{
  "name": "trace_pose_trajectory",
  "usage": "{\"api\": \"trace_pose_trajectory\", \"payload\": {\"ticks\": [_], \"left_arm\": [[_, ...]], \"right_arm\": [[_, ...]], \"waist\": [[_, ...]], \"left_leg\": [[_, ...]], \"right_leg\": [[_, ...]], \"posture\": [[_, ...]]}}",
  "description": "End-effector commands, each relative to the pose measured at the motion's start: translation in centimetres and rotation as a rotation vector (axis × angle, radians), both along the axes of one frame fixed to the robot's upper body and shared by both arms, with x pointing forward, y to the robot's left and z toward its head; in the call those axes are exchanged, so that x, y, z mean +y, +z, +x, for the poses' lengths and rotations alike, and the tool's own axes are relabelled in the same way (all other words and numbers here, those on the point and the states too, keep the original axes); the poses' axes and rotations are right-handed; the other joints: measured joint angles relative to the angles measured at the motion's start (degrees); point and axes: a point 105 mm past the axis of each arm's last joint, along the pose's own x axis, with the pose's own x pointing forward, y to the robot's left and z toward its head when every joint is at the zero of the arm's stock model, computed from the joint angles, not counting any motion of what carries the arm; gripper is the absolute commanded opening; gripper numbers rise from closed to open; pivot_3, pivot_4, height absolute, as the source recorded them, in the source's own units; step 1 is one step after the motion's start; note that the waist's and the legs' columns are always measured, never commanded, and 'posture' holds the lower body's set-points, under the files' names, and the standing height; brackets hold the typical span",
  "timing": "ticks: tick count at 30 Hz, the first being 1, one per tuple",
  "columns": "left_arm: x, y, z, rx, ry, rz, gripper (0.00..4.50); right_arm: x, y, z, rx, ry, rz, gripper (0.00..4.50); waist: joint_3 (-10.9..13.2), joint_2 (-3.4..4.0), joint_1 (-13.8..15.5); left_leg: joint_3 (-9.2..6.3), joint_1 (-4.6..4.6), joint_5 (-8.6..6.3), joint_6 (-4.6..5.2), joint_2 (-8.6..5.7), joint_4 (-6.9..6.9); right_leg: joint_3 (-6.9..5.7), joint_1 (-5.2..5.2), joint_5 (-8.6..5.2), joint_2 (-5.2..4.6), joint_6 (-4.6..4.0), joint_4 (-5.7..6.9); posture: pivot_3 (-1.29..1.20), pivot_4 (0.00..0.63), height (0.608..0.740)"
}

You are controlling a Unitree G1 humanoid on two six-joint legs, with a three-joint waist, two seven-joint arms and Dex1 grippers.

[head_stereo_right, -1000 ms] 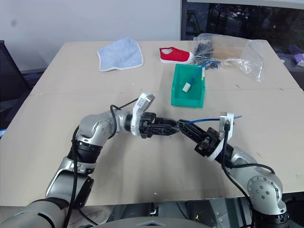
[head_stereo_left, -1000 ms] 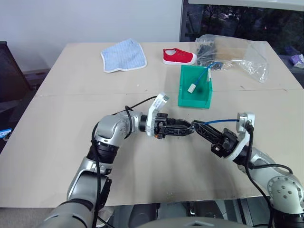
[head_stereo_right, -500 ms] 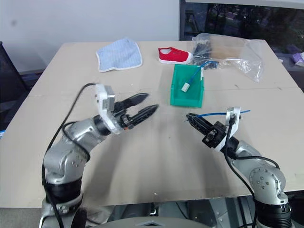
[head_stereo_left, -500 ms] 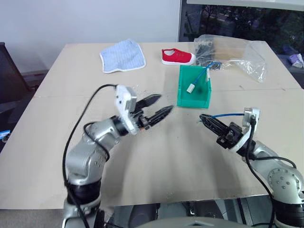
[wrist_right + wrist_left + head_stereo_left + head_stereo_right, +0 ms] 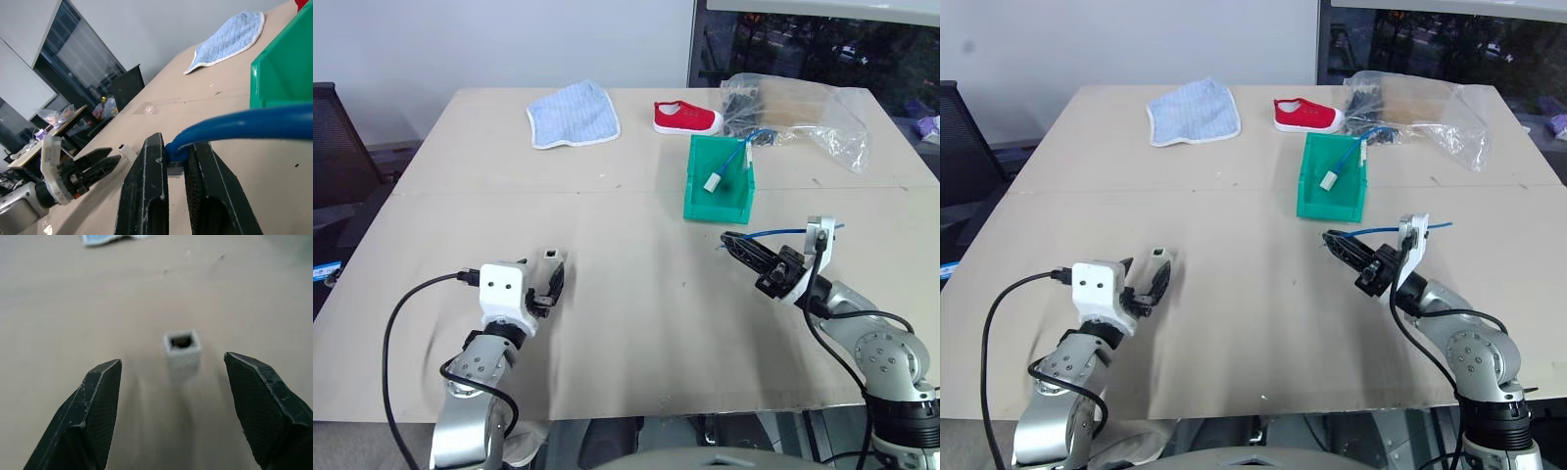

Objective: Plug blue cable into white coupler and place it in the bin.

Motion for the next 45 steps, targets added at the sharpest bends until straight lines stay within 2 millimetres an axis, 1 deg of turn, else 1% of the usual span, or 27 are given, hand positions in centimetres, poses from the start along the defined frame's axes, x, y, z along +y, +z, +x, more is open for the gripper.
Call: {"api": "trace_pose_trajectory", "payload": {"ticks": [1,4,8,11,12,14,15,16,17,19,20,21,24,25,27,28,30,32,34,36,38,40,45], "left_arm": [[-0.4,0.5,1.0,-0.037,-0.021,0.023,3.4],[-1.0,0.0,1.6,-0.025,-0.046,0.021,3.4],[-1.1,-0.5,2.3,-0.015,-0.041,0.008,3.4],[-1.1,-0.3,2.5,-0.029,-0.036,0.006,2.57],[-1.1,-0.2,2.6,-0.03,-0.043,0.014,2.18],[-1.2,0.0,2.7,-0.032,-0.042,0.028,1.12],[-1.2,0.1,2.9,-0.036,-0.045,0.035,0.81],[-1.3,0.2,3.1,-0.038,-0.047,0.041,0.6],[-1.4,0.4,3.2,-0.041,-0.052,0.046,0.61],[-2.4,0.7,3.7,-0.05,-0.104,0.064,0.6],[-3.2,0.9,4.0,-0.054,-0.15,0.071,0.6],[-4.5,1.1,4.3,-0.054,-0.229,0.052,0.6],[-9.5,1.5,5.1,-0.035,-0.538,0.0,0.6],[-10.5,1.6,5.1,-0.028,-0.61,-0.012,0.6],[-13.8,1.9,4.6,-0.008,-0.878,-0.011,0.6],[-15.1,2.0,4.4,-0.001,-1.002,0.017,0.6],[-16.6,1.8,4.2,0.027,-1.183,0.076,0.6],[-17.4,1.2,4.2,0.069,-1.337,0.14,0.6],[-18.2,0.4,4.1,0.107,-1.475,0.2,0.6],[-18.7,-0.1,4.3,0.131,-1.559,0.227,0.6],[-18.9,-0.9,4.6,0.158,-1.603,0.273,0.6],[-18.8,-1.7,4.8,0.187,-1.641,0.306,0.6],[-18.8,-2.4,5.2,0.217,-1.668,0.317,0.6]], "right_arm": [[0.1,0.9,-0.4,-0.045,0.002,0.008,0.0],[0.0,0.9,-0.3,-0.046,-0.009,0.002,0.0],[0.0,0.8,-0.4,-0.046,-0.019,-0.004,0.0],[0.0,0.8,-0.4,-0.047,-0.023,-0.009,0.0],[0.0,0.8,-0.4,-0.049,-0.024,-0.011,0.0],[0.0,0.8,-0.4,-0.051,-0.026,-0.015,0.0],[0.0,0.8,-0.4,-0.052,-0.027,-0.018,0.0],[0.0,0.8,-0.3,-0.052,-0.027,-0.02,0.0],[0.0,0.8,-0.3,-0.053,-0.027,-0.022,0.0],[0.0,0.9,-0.3,-0.056,-0.028,-0.028,0.0],[0.0,0.9,-0.3,-0.061,-0.029,-0.037,0.0],[0.0,1.0,-0.2,-0.073,-0.028,-0.056,0.0],[0.1,1.4,-0.1,-0.125,-0.011,-0.137,0.0],[0.2,1.5,-0.1,-0.136,-0.004,-0.153,0.0],[0.3,1.8,-0.1,-0.2,0.028,-0.237,0.0],[0.4,1.8,-0.1,-0.233,0.052,-0.295,0.0],[0.6,1.4,-0.2,-0.287,0.1,-0.403,0.0],[0.8,0.9,-0.2,-0.332,0.157,-0.496,0.0],[1.0,0.5,-0.1,-0.359,0.197,-0.546,0.0],[1.1,0.1,0.1,-0.379,0.228,-0.586,0.0],[1.2,-0.5,0.0,-0.397,0.264,-0.638,0.0],[1.3,-0.7,0.1,-0.418,0.274,-0.662,0.0],[2.1,-0.6,-0.1,-0.441,0.294,-0.649,0.0]], "waist": [[0.0,0.0,-0.03],[0.0,0.0,-0.26],[0.0,0.0,-0.52],[0.0,0.0,-0.56],[0.0,0.0,-0.57],[0.0,0.0,-0.58],[0.0,0.0,-0.58],[0.0,0.0,-0.58],[0.0,0.0,-0.55],[0.0,0.0,-0.42],[0.0,0.0,-0.44],[0.0,0.0,-0.44],[0.0,0.0,-0.11],[0.0,0.0,-0.09],[0.0,0.0,-0.27],[0.0,0.01,-0.41],[0.02,0.01,-0.48],[0.02,0.01,-0.56],[0.02,0.01,-0.78],[0.03,0.0,-0.8],[0.04,0.0,-0.69],[0.06,-0.04,-0.62],[0.06,-0.05,-0.57]], "left_leg": [[0.0,0.0,0.0,0.0,0.0,0.0],[0.02,0.0,0.0,0.0,0.0,-0.01],[0.01,-0.02,0.0,0.0,0.0,-0.03],[-0.03,-0.02,0.0,0.0,0.02,-0.05],[-0.03,-0.02,0.0,0.0,0.02,-0.05],[-0.03,-0.01,0.0,0.0,0.02,-0.05],[-0.03,-0.01,0.0,0.0,0.02,-0.04],[-0.02,-0.01,0.0,0.0,0.02,-0.04],[-0.03,-0.01,0.0,0.0,0.01,-0.04],[-0.03,-0.02,0.0,0.0,0.01,-0.04],[-0.04,-0.02,0.0,0.0,0.0,-0.04],[-0.03,-0.02,0.0,0.0,0.0,-0.04],[-0.06,-0.04,0.0,0.0,-0.13,-0.02],[-0.05,-0.03,0.0,0.0,-0.23,-0.01],[-0.04,-0.03,0.0,0.0,-0.3,0.01],[-0.03,-0.04,0.0,0.0,-0.32,0.01],[-0.03,-0.06,0.0,0.0,-0.35,0.0],[-0.04,-0.05,0.0,0.0,-0.34,0.0],[-0.01,-0.05,0.0,0.0,-0.3,-0.02],[0.01,-0.05,0.0,0.0,-0.29,-0.04],[0.02,-0.11,0.0,0.0,-0.29,-0.05],[0.0,-0.17,0.0,0.01,-0.29,-0.04],[-0.11,-0.18,0.0,0.01,-0.3,0.01]], "right_leg": [[0.0,0.0,0.0,0.0,0.0,0.0],[0.01,0.0,0.01,0.01,0.01,0.01],[-0.02,-0.01,0.01,0.0,0.01,-0.01],[-0.07,-0.02,0.01,0.0,0.01,0.0],[-0.07,-0.02,0.01,0.0,0.01,0.01],[-0.06,-0.02,0.01,-0.01,0.01,0.01],[-0.06,-0.02,0.01,-0.01,0.01,0.01],[-0.06,-0.02,0.01,-0.01,0.01,0.01],[-0.06,-0.02,0.01,-0.01,0.01,0.01],[-0.06,-0.01,0.01,-0.01,0.01,0.01],[-0.07,-0.01,0.01,-0.01,0.01,0.01],[-0.06,-0.01,0.01,-0.01,0.01,0.01],[-0.09,-0.01,0.01,-0.02,0.01,0.02],[-0.08,0.0,0.01,-0.02,0.01,0.02],[-0.04,0.0,0.01,-0.02,0.01,0.01],[-0.04,0.0,0.01,-0.02,0.02,0.0],[-0.07,-0.02,0.0,0.01,0.02,0.0],[-0.1,-0.01,0.0,0.05,0.02,-0.02],[-0.12,-0.01,0.0,0.12,0.02,-0.06],[-0.12,-0.03,0.0,0.15,0.02,-0.08],[-0.15,-0.05,-0.01,0.16,0.03,-0.11],[-0.18,-0.06,-0.01,0.15,0.04,-0.15],[-0.15,-0.04,-0.01,0.12,0.04,-0.14]], "posture": [[0.0,0.15,0.74],[0.0,0.15,0.74],[0.0,0.15,0.74],[0.0,0.15,0.74],[0.0,0.15,0.74],[0.0,0.15,0.74],[0.0,0.15,0.74],[0.0,0.15,0.74],[0.0,0.15,0.74],[0.0,0.15,0.74],[0.0,0.15,0.74],[0.0,0.15,0.74],[0.0,0.15,0.74],[0.0,0.15,0.74],[0.0,0.15,0.74],[0.0,0.15,0.74],[0.0,0.15,0.74],[0.0,0.15,0.74],[0.0,0.15,0.74],[0.0,0.15,0.74],[0.0,0.15,0.74],[0.0,0.15,0.74],[0.0,0.15,0.74]]}}
